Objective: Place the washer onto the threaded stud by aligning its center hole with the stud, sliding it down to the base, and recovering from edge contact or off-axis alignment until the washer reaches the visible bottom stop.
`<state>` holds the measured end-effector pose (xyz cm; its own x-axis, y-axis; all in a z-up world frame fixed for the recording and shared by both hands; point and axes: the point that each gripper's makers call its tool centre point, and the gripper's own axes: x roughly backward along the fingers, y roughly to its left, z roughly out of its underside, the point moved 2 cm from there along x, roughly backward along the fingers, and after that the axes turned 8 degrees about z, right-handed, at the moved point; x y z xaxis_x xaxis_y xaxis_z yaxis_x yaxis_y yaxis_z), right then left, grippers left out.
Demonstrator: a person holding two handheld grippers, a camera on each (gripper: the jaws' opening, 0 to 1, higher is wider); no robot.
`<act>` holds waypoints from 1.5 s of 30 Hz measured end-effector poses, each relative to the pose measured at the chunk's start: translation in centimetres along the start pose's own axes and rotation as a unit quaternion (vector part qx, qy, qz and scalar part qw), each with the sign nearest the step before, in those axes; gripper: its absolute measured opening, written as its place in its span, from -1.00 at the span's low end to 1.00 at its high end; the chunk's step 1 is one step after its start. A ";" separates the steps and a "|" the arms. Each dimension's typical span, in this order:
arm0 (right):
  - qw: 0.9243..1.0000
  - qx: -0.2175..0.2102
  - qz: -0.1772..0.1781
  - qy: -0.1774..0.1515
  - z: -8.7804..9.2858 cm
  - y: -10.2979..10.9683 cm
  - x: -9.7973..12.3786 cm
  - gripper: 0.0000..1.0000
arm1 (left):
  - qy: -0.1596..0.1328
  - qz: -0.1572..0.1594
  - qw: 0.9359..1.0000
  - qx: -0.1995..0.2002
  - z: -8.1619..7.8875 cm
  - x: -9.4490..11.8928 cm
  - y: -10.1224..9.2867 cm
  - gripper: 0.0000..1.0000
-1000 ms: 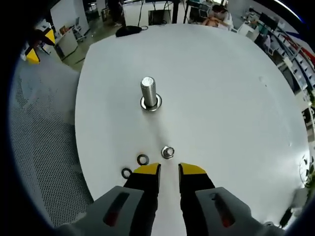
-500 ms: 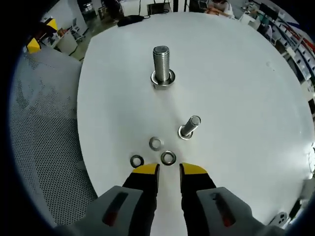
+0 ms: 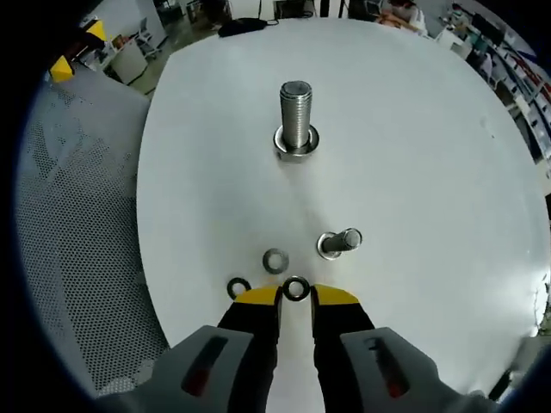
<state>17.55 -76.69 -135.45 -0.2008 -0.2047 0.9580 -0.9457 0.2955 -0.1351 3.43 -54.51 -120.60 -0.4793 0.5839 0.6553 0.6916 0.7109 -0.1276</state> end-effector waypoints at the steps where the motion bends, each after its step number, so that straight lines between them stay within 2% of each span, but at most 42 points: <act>1: 1.000 0.006 -0.003 0.007 0.0 -0.1 -0.1 -0.69 | 0.000 -0.001 1.000 0.000 0.0 0.0 0.0 -0.55; 9: 0.997 0.039 -0.001 0.066 -0.4 0.2 -0.1 -0.71 | 0.001 0.003 1.000 -0.002 0.0 0.0 -0.1 -0.55; 13: 0.997 0.032 0.001 0.077 -0.3 0.1 -0.1 -0.71 | 0.003 0.004 1.000 -0.003 0.1 -0.1 -0.2 -0.56; 14: 0.998 -0.009 0.000 0.059 -0.3 0.0 -0.1 -0.71 | 0.003 0.003 1.000 -0.003 0.1 -0.1 -0.1 -0.56; 16: 0.999 -0.039 -0.005 0.034 -0.1 -0.2 0.0 -0.72 | 0.002 0.002 1.000 -0.003 0.1 0.0 -0.1 -0.56; 18: 1.000 -0.013 0.011 0.009 0.0 -0.2 0.1 -0.74 | 0.000 0.000 1.000 -0.002 0.0 0.0 -0.1 -0.56; 21: 1.000 -0.010 0.026 0.003 0.1 0.4 0.3 -0.73 | -0.003 0.001 1.000 -0.003 -0.1 0.0 -0.1 -0.56; 24: 0.999 -0.028 0.028 0.001 0.0 0.1 0.1 -0.73 | -0.003 0.002 1.000 -0.005 -0.1 0.0 -0.2 -0.56; 29: 0.999 -0.030 0.035 -0.003 0.2 0.2 0.2 -0.74 | -0.003 0.000 1.000 -0.005 -0.1 0.1 -0.2 -0.56; 38: 0.995 -0.088 0.040 -0.027 1.3 -0.1 0.7 -0.74 | 0.000 0.000 1.000 -0.007 0.0 0.0 -0.2 -0.56; 40: 0.993 -0.107 0.037 -0.037 1.2 -0.4 0.9 -0.74 | 0.000 0.000 1.000 -0.007 0.0 0.1 -0.2 -0.56; 45: 0.990 -0.116 0.049 -0.059 0.7 -1.4 2.2 -0.73 | 0.000 0.003 1.000 -0.008 -0.1 0.0 -0.3 -0.56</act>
<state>18.25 -78.18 -133.31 -0.3301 -0.2685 0.9050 -0.8385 0.5237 -0.1504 3.26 -54.70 -120.51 -0.4751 0.5883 0.6544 0.7035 0.7007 -0.1192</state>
